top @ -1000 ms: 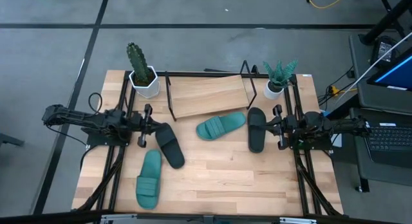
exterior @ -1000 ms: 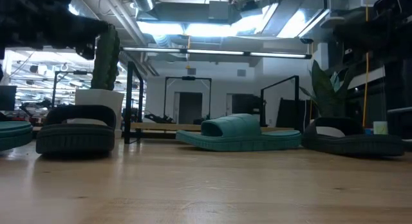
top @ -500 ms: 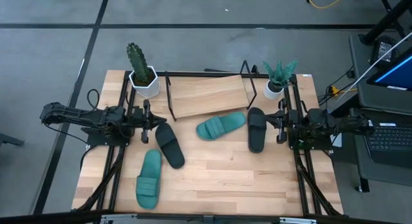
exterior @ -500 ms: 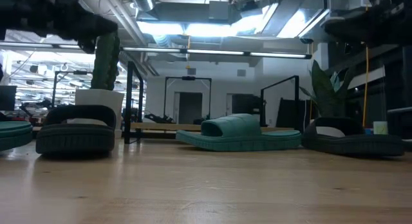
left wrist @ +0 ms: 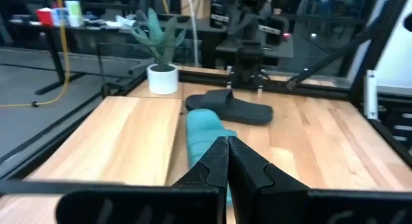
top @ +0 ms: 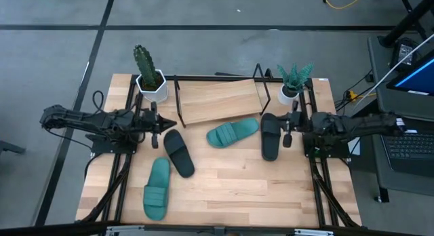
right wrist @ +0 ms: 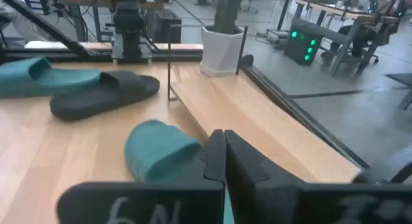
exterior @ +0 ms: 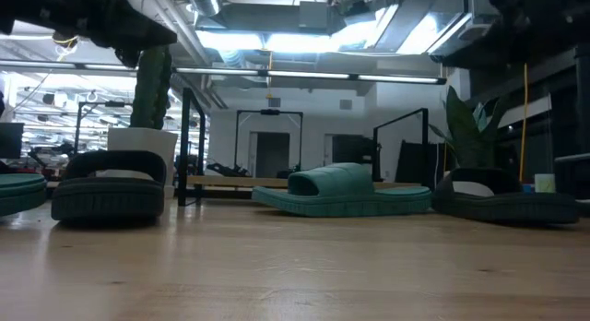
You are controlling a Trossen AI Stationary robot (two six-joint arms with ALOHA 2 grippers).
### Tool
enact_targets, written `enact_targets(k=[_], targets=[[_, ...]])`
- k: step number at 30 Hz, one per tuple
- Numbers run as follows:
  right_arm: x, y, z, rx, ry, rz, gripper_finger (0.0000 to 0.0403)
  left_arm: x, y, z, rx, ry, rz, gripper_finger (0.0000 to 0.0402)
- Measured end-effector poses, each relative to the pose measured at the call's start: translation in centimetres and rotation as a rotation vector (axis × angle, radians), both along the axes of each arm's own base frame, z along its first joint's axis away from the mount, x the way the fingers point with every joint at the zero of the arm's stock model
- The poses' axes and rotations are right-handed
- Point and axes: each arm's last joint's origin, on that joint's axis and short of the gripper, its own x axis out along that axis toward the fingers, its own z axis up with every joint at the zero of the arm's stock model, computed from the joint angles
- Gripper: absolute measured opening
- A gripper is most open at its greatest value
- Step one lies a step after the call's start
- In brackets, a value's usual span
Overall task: Pick and place slides into the shelf
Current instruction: Put the right black slide on the shelf
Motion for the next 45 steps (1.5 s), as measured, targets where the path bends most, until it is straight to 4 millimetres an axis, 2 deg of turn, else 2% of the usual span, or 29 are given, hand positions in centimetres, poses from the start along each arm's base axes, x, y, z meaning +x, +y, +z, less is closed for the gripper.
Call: enact_targets(k=[4, 10, 15, 24, 29, 40, 45], targets=[[1.3, 0.1, 2.2, -0.004, 0.046, 0.003, 0.0003, 0.4, -0.1, 0.8, 0.000, 0.043, -0.025, 0.0000], [3.3, 0.4, 3.6, -0.003, 0.167, 0.052, 0.0003, 1.3, -0.3, 0.6, 0.005, 0.157, -0.030, 0.0000], [4.4, 0.9, 3.1, 0.064, 0.202, 0.148, 0.0003, 2.2, -1.2, -0.2, 0.018, 0.227, -0.206, 0.0000], [4.8, 1.0, 2.6, 0.112, 0.228, 0.155, 0.0003, 3.1, -2.3, -1.3, -0.002, 0.303, -0.233, 0.0000], [4.8, 1.0, 2.5, 0.113, 0.238, 0.155, 0.0003, 3.3, -3.0, -1.6, -0.028, 0.323, -0.361, 0.0000], [4.3, 1.7, 1.8, 0.154, 0.313, 0.135, 0.0002, 3.4, -3.2, -1.6, -0.003, 0.312, -0.312, 0.0000], [4.0, 2.4, 1.1, 0.104, 0.377, 0.082, 0.0002, 3.4, -3.2, -1.6, -0.002, 0.312, -0.306, 0.0000]])
